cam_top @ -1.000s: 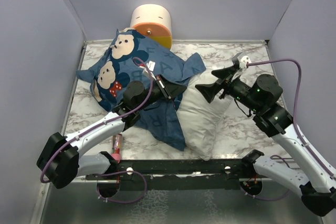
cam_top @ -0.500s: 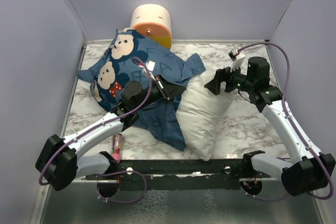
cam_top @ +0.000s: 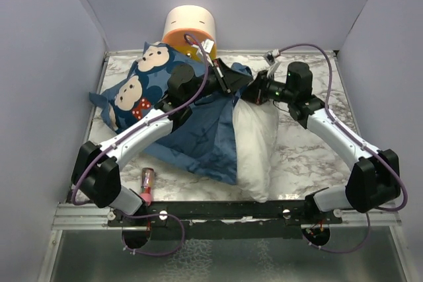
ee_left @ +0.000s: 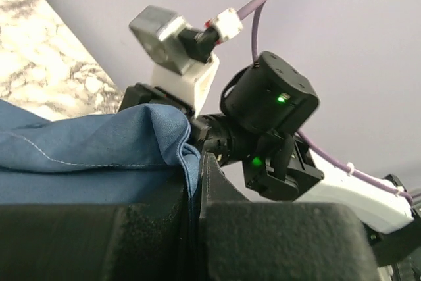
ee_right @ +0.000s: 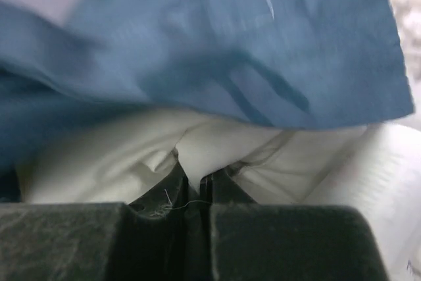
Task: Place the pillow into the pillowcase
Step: Stuff the pillow into the pillowcase.
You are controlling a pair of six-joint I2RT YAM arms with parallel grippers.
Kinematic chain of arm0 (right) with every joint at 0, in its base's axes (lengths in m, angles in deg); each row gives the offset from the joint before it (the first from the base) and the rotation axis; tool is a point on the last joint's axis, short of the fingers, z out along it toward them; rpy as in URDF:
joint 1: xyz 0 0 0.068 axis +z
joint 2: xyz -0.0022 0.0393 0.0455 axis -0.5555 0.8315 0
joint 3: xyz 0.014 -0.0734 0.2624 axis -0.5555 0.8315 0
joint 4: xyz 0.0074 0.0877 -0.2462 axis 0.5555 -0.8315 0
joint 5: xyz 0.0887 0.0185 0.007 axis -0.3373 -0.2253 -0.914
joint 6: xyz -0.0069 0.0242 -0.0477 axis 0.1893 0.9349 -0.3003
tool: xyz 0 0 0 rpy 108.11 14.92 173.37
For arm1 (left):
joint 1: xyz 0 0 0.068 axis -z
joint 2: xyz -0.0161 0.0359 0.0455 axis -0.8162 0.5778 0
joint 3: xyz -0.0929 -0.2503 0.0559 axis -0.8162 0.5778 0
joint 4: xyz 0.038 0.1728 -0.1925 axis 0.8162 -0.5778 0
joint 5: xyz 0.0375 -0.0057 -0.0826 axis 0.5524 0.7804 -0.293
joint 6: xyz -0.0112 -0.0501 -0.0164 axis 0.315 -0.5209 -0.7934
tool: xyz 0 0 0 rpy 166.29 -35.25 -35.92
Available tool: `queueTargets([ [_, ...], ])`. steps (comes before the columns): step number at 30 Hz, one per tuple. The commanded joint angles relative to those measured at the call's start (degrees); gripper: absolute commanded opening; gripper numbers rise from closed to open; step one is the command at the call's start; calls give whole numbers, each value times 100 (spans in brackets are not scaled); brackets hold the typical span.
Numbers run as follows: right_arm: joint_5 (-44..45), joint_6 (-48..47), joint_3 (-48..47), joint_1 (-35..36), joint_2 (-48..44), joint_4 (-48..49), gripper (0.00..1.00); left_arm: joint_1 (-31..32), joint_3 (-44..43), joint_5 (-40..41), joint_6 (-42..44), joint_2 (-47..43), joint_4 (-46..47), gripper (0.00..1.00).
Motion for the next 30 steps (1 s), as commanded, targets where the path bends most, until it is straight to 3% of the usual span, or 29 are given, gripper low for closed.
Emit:
queueTargets([
  [1,399,1585,-1195,214,385,2470,1,226,-1345,-919,-127,93,912,0],
  [4,572,1688,-1649,221,542,2778,1,227,-1516,-824,125,-67,623,0],
  [7,379,1326,-1285,221,405,2870,1,209,-768,-440,419,-544,217,0],
  [8,254,1135,-964,221,293,2909,1,198,-367,-266,451,-752,132,5],
  [12,-373,349,669,221,-318,2604,1,186,956,378,353,-1616,-687,42],
  [14,-508,-4,1407,221,-720,2270,1,186,1214,658,293,-2110,-1452,59],
  [16,-524,-188,2015,221,-1142,2040,2,186,1188,1019,341,-2605,-2558,69],
  [18,-519,-290,2423,221,-1523,1840,2,171,872,1418,549,-3016,-3559,75],
  [21,-573,-449,2641,221,-1849,1540,2,160,-93,2072,941,-3067,-4947,76],
  [26,-804,-407,2653,221,-1856,1596,2,153,-2695,2785,1654,-1550,-7235,74],
  [30,-808,-342,2591,221,-1802,1701,2,213,-4487,3250,2407,-173,-8374,74],
])
